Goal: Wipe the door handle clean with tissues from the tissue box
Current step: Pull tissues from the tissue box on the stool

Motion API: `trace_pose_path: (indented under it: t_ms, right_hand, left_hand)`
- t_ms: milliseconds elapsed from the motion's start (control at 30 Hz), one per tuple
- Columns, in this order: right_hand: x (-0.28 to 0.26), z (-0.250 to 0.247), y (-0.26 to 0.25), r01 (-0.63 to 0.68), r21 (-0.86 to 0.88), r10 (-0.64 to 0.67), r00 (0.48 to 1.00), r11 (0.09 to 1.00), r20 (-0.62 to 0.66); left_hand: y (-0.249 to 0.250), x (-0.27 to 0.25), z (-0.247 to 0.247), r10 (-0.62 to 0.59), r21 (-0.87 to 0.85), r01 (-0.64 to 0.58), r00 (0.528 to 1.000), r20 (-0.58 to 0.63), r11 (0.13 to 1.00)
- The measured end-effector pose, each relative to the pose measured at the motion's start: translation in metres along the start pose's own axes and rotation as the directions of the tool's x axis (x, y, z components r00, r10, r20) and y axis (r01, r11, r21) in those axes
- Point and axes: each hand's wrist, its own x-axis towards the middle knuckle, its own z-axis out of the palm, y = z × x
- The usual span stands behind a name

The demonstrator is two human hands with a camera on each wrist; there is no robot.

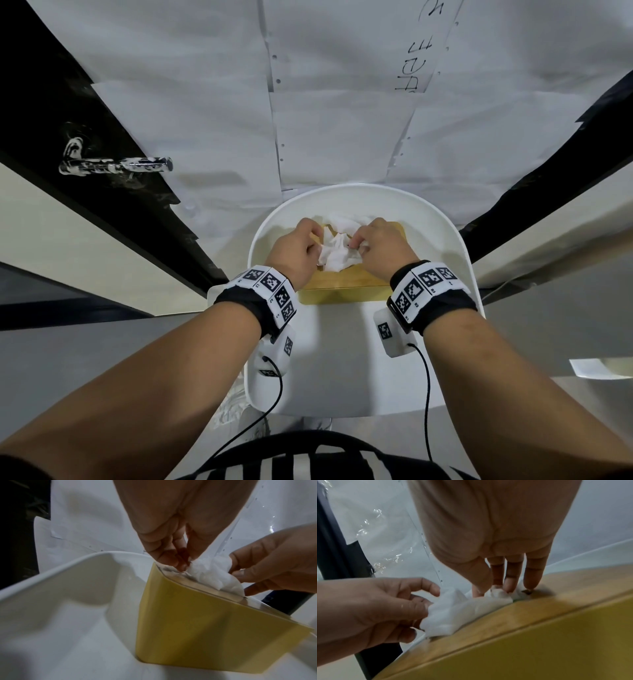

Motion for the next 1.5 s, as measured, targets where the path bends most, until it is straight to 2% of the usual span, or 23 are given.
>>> trace_pose_path:
  t_ms: [133,200,300,433,500,633,700,800,867,1000,1100,1200,1333,1500]
  right_hand:
    - [-0.002,0.005,0.0,-0.012,0.091,0.017,0.999,0.996,-0.051]
    - [-0.002,0.006,-0.002,-0.025,0.091,0.025,1.0,0.996,-0.008]
    - [-0.001,0.005,-0.005,-0.062,0.07,0.061,0.998,0.996,0.026]
    - [0.003,0.003,-0.001,-0.103,0.033,0.106,0.99,0.994,-0.091]
    - [0.002,0.005,0.0,-0.101,0.01,0.101,0.989,0.995,-0.106]
    - [0.001,0.008,-0.002,-0.094,-0.009,0.093,0.994,0.996,-0.062]
    - [0.002,0.004,-0.002,-0.085,-0.007,0.084,0.993,0.996,-0.089]
    - [0.004,-0.008,-0.002,-0.066,0.032,0.072,0.976,0.997,-0.204]
    - [0.005,-0.015,-0.002,-0.051,0.075,0.067,0.969,0.996,-0.237]
    - [0.002,-0.023,-0.003,-0.031,0.219,0.098,0.949,0.975,-0.299]
    - [-0.001,-0.022,-0.002,-0.03,0.247,0.111,0.941,0.969,-0.321]
    - [0.001,-0.021,0.0,-0.058,0.223,0.119,0.954,0.973,-0.274]
    - [0.004,-0.018,0.005,-0.089,0.114,0.106,0.983,0.989,-0.152]
    - [-0.003,-0.008,0.003,-0.093,0.023,0.092,0.995,0.995,0.034]
  left_hand:
    - [0.002,0.0,0.003,0.032,0.024,-0.034,0.996,0.082,0.999]
    - [0.003,0.0,0.006,0.029,0.091,-0.039,0.993,0.114,0.995]
    - [0.0,0.0,0.012,0.013,0.146,-0.028,0.994,0.107,0.989]
    - [0.003,0.002,0.011,0.012,0.132,-0.023,0.996,0.09,0.991]
    - [0.01,0.0,0.012,-0.007,0.12,-0.005,0.995,0.097,0.993]
    - [0.013,-0.002,0.015,-0.033,0.26,-0.005,0.989,0.144,0.966]
    - [0.01,0.001,0.012,-0.049,0.283,0.015,0.993,0.112,0.959]
    - [0.005,0.006,0.003,-0.054,0.223,0.05,0.998,0.013,0.974]
    - [0.003,0.006,0.0,-0.046,0.185,0.048,0.999,-0.016,0.982]
    - [0.002,0.005,0.003,-0.007,0.152,-0.002,0.998,0.057,0.988]
    - [0.001,0.005,0.007,0.002,0.245,-0.04,0.988,0.152,0.969]
    - [0.001,0.005,0.007,-0.043,0.266,0.0,0.987,0.156,0.964]
    - [0.0,0.006,0.008,-0.036,0.284,-0.012,0.986,0.161,0.959]
    - [-0.002,0.007,0.008,-0.048,0.219,0.03,0.996,0.077,0.975]
